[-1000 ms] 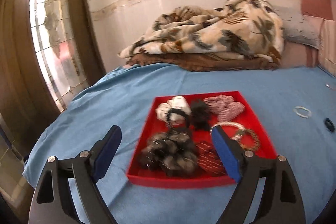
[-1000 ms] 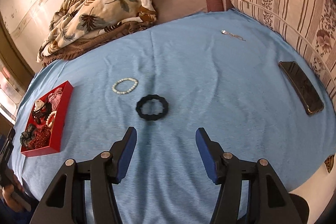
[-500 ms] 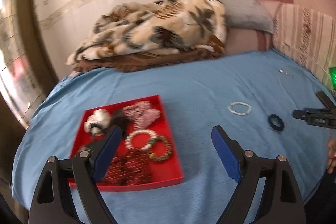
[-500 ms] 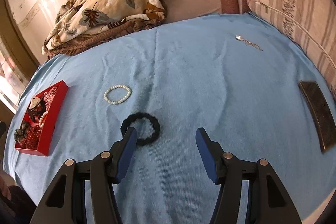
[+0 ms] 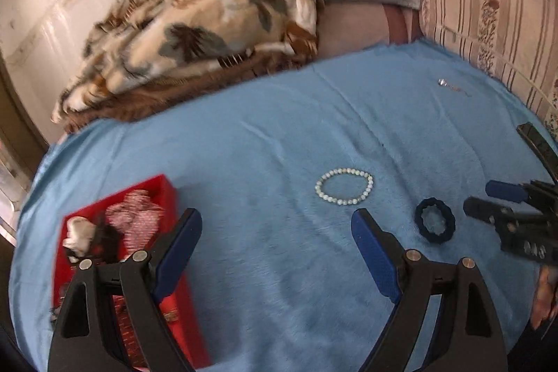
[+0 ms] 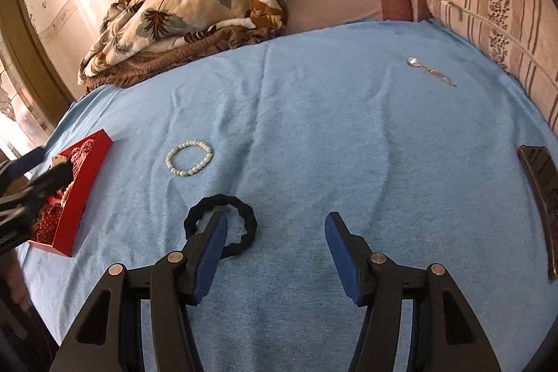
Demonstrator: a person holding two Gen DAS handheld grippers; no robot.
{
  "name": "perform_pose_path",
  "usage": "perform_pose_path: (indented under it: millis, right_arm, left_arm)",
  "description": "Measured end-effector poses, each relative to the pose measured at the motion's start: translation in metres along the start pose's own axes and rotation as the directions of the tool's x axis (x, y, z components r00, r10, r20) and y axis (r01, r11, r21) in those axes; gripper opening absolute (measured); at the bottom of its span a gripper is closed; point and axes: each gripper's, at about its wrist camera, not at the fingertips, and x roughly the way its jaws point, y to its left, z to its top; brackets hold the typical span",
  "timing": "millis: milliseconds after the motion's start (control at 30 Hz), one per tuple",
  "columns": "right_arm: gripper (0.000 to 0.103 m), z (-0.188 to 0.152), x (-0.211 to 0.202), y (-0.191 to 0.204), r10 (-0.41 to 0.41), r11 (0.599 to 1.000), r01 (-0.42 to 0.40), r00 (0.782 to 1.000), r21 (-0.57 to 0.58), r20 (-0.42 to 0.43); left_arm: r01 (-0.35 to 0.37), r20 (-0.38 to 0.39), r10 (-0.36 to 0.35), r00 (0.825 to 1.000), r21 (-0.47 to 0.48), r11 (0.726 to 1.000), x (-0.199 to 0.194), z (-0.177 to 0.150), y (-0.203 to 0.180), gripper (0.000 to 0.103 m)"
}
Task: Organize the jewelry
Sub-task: 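Grasp white bead bracelet with left gripper while right gripper grasps large black beaded bracelet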
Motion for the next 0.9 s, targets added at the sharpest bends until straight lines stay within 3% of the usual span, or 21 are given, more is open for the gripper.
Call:
perform_pose_path:
  millis: [233,400,500,633,900]
  right_arm:
    - [0.061,0.0,0.016,0.011,0.01,0.999,-0.012,0.999,-0.042,-0.036]
    - [0.061,0.0,0.024,0.017,0.013,0.997,-0.016,0.999,-0.07,-0.05]
    - [0.057,0.0,0.029,0.017,0.013,0.997,-0.018,0.998,-0.074,-0.064]
    - [0.047,0.0,0.034,0.017,0.017,0.997,-0.023,0.997,-0.075,-0.082]
    - [0.047,-0.001,0.038,0.023,0.004,0.995,-0.012,0.996,-0.099,-0.085]
  left_arm:
    - [0.063,-0.09,-0.062,0.994,0.009,0.998,0.05,0.016,-0.012,0.085]
    - [0.115,-0.154,-0.111,0.982,0.021,0.993,0.074,0.015,-0.021,0.066]
    - [0.123,-0.178,-0.119,0.977,0.013,0.992,0.087,0.013,-0.022,0.06]
    - [0.121,-0.189,-0.119,0.975,0.002,0.993,0.1,0.014,-0.02,0.06]
    - [0.148,-0.223,-0.147,0.964,-0.012,0.989,0.125,0.02,-0.021,0.06]
